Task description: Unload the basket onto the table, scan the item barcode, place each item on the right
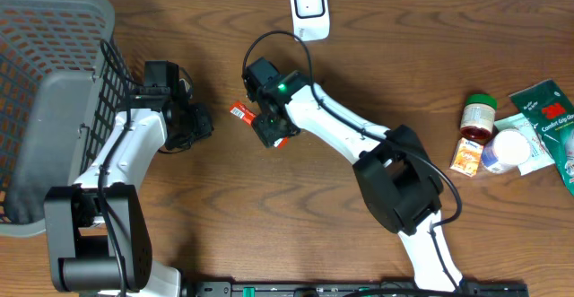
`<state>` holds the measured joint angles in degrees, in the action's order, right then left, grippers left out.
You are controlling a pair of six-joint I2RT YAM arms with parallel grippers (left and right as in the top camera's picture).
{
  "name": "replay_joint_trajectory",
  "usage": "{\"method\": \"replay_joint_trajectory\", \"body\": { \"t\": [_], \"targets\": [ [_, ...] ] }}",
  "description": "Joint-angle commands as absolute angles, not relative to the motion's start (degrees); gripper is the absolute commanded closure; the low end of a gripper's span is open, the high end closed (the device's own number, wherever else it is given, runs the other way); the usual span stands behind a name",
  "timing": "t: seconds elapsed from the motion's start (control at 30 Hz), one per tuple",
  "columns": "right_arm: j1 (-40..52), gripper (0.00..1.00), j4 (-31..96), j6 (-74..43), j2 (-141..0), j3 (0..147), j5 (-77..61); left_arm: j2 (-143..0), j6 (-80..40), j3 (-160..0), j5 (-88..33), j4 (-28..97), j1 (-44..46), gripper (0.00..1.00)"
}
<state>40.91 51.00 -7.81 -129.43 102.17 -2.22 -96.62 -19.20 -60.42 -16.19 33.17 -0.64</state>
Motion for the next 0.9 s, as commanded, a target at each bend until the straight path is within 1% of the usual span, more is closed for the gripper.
{"method": "replay_joint_trajectory", "body": {
  "t": [0.0,0.17,0.4,0.47,0.57,0.6,0.63,0.67,0.7,0.73,0.77,0.8,0.87],
  "targets": [
    [40.8,0.34,50.7,-6.5,-127.6,102.2,-5.7,-96.9,-18.2,-60.2,-16.0,33.4,-1.1,0.73],
    [42.0,0.36,48.9,-6.5,-129.4,101.9,-5.4,-96.9,-18.2,-60.2,-16.0,33.4,-1.1,0.73],
    [42.4,0.36,48.0,-6.5,-133.2,101.9,-0.7,-96.9,-18.0,-60.2,-16.0,33.4,-1.1,0.73],
    [42.4,0.39,48.0,-6.5,-133.8,101.9,-0.7,-96.9,-18.0,-60.2,-16.0,33.4,-1.1,0.73],
    [42.6,0.48,48.2,-6.5,-133.9,101.9,-0.8,-96.9,-18.0,-60.2,-16.0,33.4,-1.1,0.73],
    [42.6,0.56,48.3,-6.5,-133.8,101.9,-0.8,-96.9,-18.0,-60.2,-16.0,33.4,-1.1,0.73],
    [42.6,0.65,48.5,-6.5,-133.7,101.9,-0.7,-96.9,-18.0,-60.2,-16.0,33.4,-1.1,0.72],
    [42.6,0.87,48.8,-6.5,-133.6,101.9,-0.8,-96.9,-18.0,-60.2,-16.0,33.4,-1.1,0.72],
    [42.6,0.99,49.4,-6.6,-133.3,101.9,-1.0,-96.9,-18.0,-60.2,-16.0,33.4,-1.1,0.69],
    [42.4,0.99,49.9,-6.5,-133.0,101.9,-1.4,-96.9,-18.0,-60.2,-16.0,33.4,-1.1,0.66],
    [42.3,0.99,50.3,-6.5,-132.5,101.9,-2.1,-96.9,-18.0,-60.2,-16.1,33.5,-1.1,0.58],
    [42.1,0.99,50.6,-6.6,-131.8,101.9,-2.6,-96.8,-18.0,-60.2,-16.1,33.7,-1.1,0.55],
    [41.6,0.99,50.9,-6.6,-130.3,101.9,-3.6,-96.7,-17.1,-60.2,-18.5,34.5,-1.1,0.55]
  ]
}}
